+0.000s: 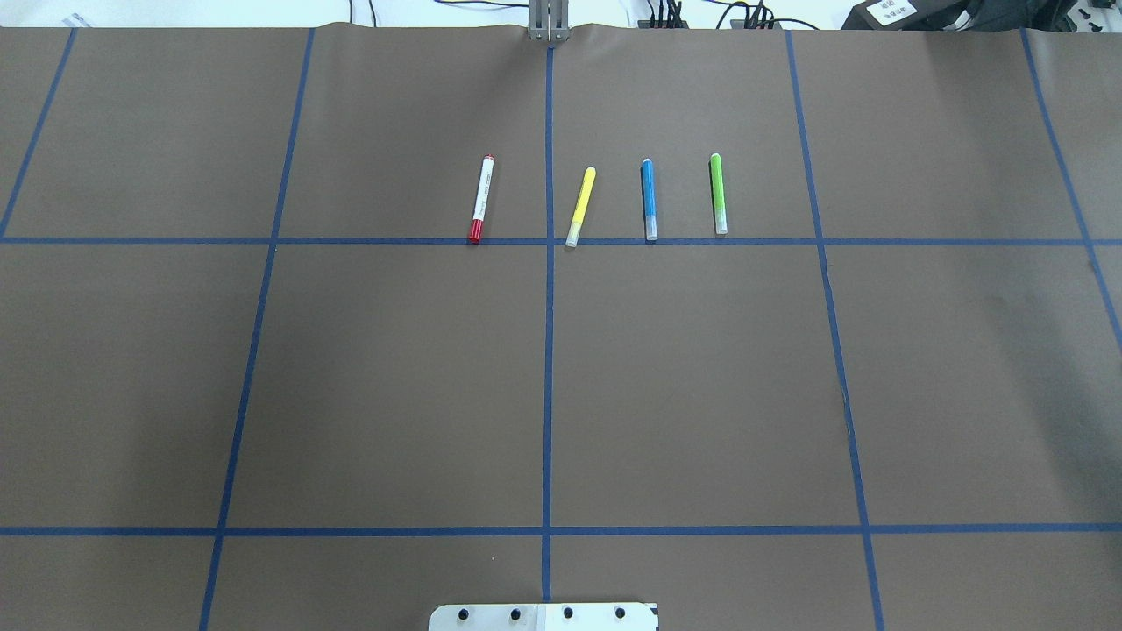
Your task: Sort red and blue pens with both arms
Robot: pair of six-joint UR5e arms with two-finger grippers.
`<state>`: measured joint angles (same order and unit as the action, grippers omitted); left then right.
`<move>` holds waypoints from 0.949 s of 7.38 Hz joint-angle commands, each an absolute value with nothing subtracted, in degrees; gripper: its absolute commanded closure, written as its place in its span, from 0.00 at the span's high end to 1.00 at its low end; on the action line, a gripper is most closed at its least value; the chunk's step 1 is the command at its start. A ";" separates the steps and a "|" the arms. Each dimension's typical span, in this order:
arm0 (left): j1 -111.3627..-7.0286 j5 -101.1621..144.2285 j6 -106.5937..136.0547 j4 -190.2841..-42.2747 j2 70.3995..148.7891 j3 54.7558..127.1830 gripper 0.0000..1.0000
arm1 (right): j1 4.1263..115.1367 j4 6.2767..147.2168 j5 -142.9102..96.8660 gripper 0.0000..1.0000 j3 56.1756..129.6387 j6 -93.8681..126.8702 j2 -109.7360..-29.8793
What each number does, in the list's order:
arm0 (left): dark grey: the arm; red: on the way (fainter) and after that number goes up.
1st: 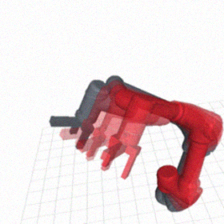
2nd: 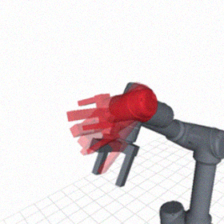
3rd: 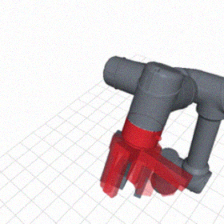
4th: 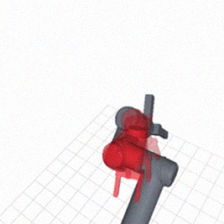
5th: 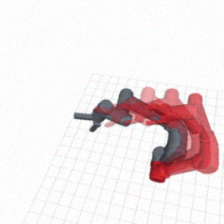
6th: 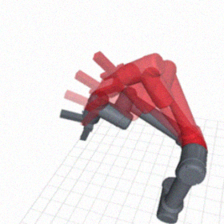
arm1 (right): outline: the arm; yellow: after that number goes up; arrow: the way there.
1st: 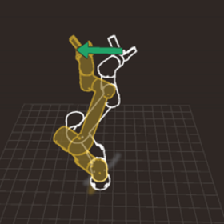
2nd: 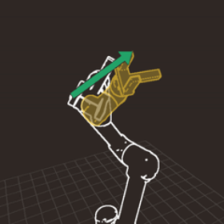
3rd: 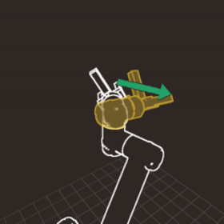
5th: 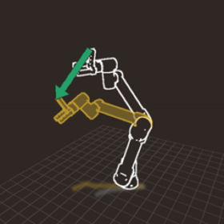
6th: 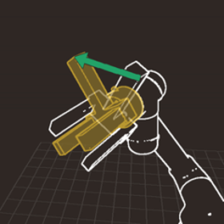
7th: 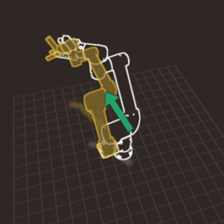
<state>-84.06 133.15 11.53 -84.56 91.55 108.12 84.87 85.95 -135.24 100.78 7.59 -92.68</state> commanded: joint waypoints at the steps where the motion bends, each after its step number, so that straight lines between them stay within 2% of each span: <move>1: -83.94 133.42 11.86 -86.38 90.63 111.87 1.00 | 84.90 85.96 -135.09 0.99 100.72 7.73 -92.46; 6: -83.76 133.68 11.87 -87.01 88.33 111.36 1.00 | 84.20 84.99 -135.53 0.99 99.49 7.04 -92.64; 7: -83.76 134.55 11.78 -86.92 88.33 112.31 1.00 | 84.29 85.08 -136.14 1.00 101.06 6.86 -93.16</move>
